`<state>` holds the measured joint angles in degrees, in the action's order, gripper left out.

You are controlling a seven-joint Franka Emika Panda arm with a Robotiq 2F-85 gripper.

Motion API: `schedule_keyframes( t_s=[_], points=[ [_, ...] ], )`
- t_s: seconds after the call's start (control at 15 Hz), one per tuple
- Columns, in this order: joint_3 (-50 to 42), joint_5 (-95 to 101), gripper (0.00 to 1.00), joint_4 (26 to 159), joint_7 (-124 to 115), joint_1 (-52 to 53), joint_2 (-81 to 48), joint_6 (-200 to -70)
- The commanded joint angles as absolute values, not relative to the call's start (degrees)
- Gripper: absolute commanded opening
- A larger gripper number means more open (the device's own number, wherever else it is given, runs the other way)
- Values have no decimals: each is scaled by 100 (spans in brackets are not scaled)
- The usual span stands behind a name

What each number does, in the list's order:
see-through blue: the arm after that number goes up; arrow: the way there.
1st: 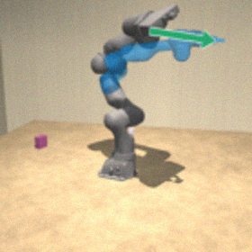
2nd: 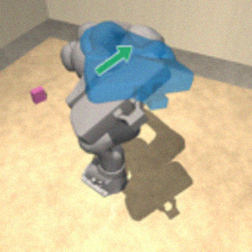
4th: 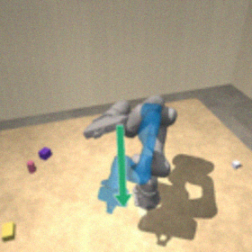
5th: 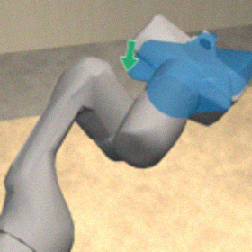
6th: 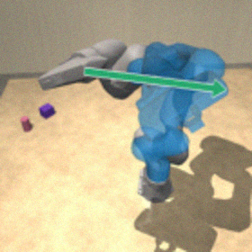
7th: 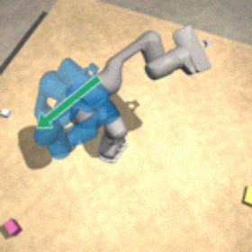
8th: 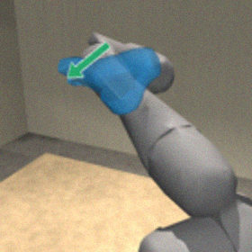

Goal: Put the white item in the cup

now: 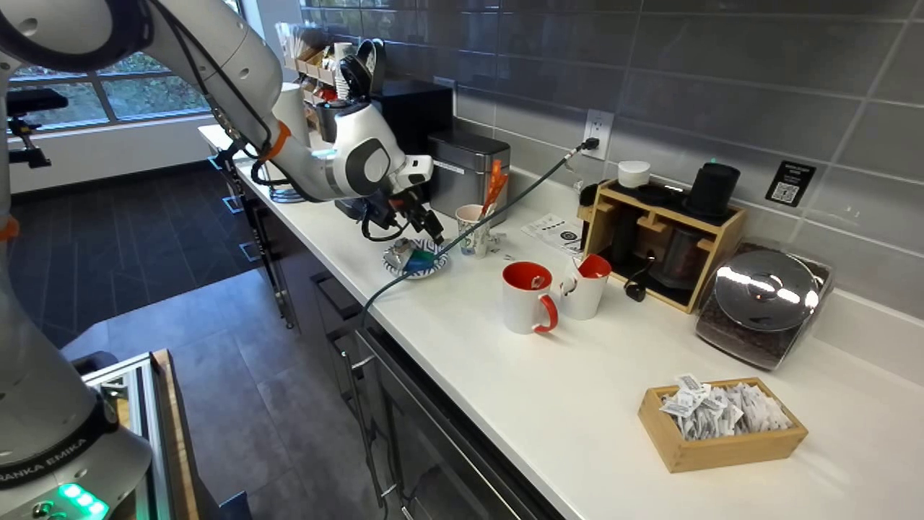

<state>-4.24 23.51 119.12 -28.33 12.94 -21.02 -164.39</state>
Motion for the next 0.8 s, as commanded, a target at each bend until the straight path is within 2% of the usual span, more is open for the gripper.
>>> schedule_keyframes(
  t_s=[0.0,0.2,0.47,0.6,0.73],
  points=[
    [-688,2567,92,11610,-3208,1506,-2423,-16647],
    [-890,2616,94,11480,-3318,1635,-2520,-16726],
    [-1030,2547,89,11337,-3281,1714,-2663,-16722],
    [-1040,2505,80,11268,-3244,1712,-2742,-16694],
    [-1041,2484,56,11227,-3213,1712,-2800,-16642]
  ],
)
